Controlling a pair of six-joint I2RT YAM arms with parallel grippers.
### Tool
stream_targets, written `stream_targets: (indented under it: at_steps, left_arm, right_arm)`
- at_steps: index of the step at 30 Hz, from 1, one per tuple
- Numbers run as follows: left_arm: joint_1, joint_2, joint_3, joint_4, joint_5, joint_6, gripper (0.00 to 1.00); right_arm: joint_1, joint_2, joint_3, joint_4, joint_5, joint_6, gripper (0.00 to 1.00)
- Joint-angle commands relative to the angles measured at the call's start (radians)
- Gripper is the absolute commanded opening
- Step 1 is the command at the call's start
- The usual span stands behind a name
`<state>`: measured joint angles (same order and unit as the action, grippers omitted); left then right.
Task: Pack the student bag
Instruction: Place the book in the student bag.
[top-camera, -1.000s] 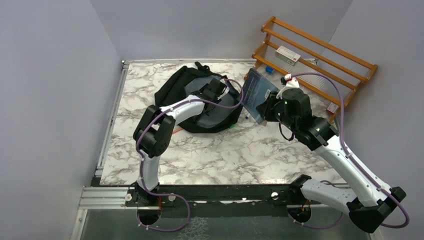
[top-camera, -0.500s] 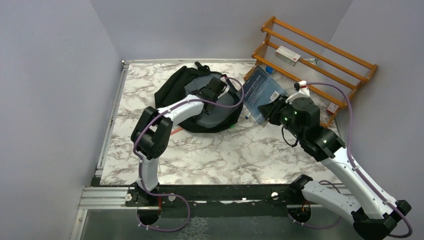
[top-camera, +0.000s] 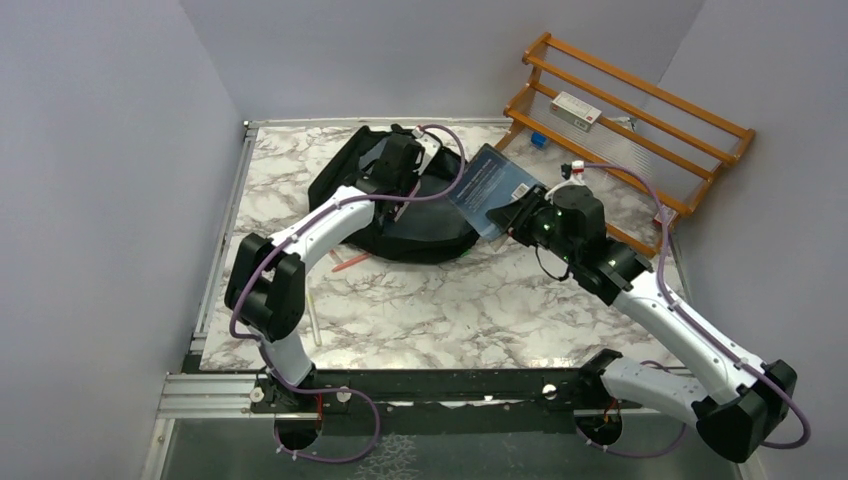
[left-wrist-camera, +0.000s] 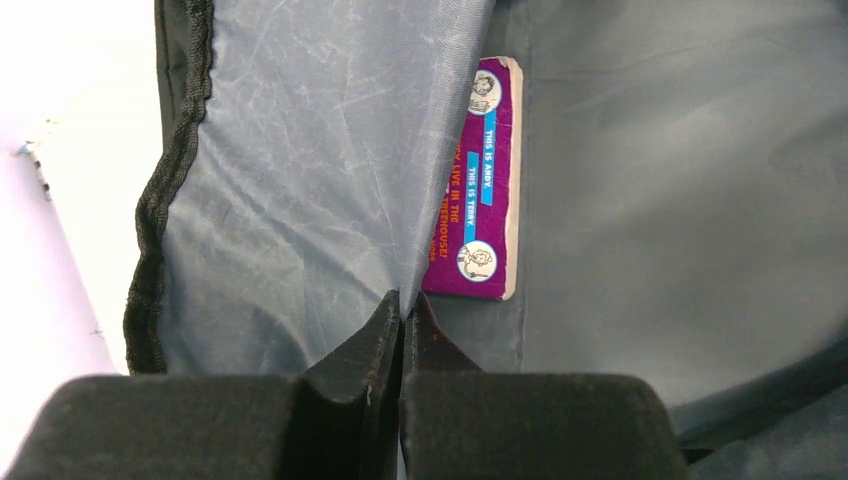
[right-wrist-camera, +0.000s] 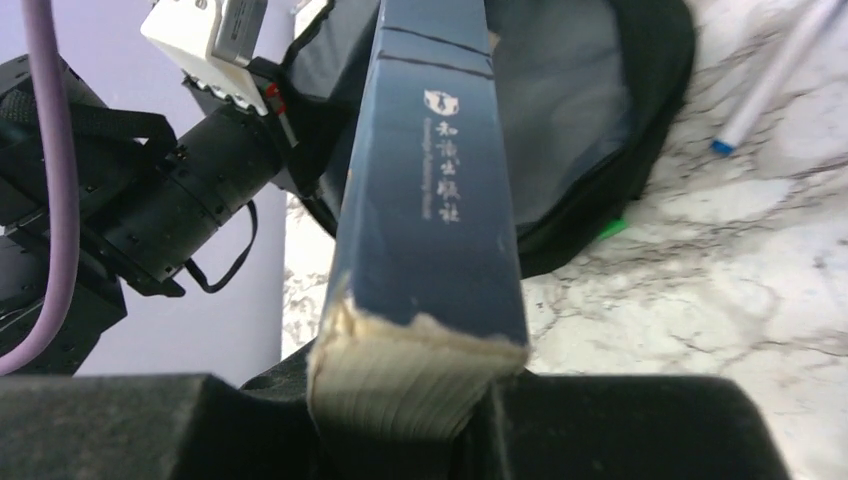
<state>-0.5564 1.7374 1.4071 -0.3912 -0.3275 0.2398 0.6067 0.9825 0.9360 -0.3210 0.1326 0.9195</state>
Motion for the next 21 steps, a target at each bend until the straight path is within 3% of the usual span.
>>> stream_targets:
  at_steps: [1, 14, 21]
  left_arm:
    - [-0.010, -0.070, -0.026, 0.089, 0.125, -0.058, 0.00]
    - [-0.009, -0.136, -0.086, 0.171, 0.139, -0.139, 0.00]
    - [-0.010, -0.174, -0.120, 0.217, 0.165, -0.153, 0.00]
  right_arm:
    - [0.001, 0.044, 0.003, 0.258, -0.125, 0.072, 0.00]
    - [-0.001, 0.277, 0.025, 0.363, -0.276, 0.194, 0.01]
    - [-0.019, 0.394, 0.013, 0.554, -0.428, 0.248, 0.01]
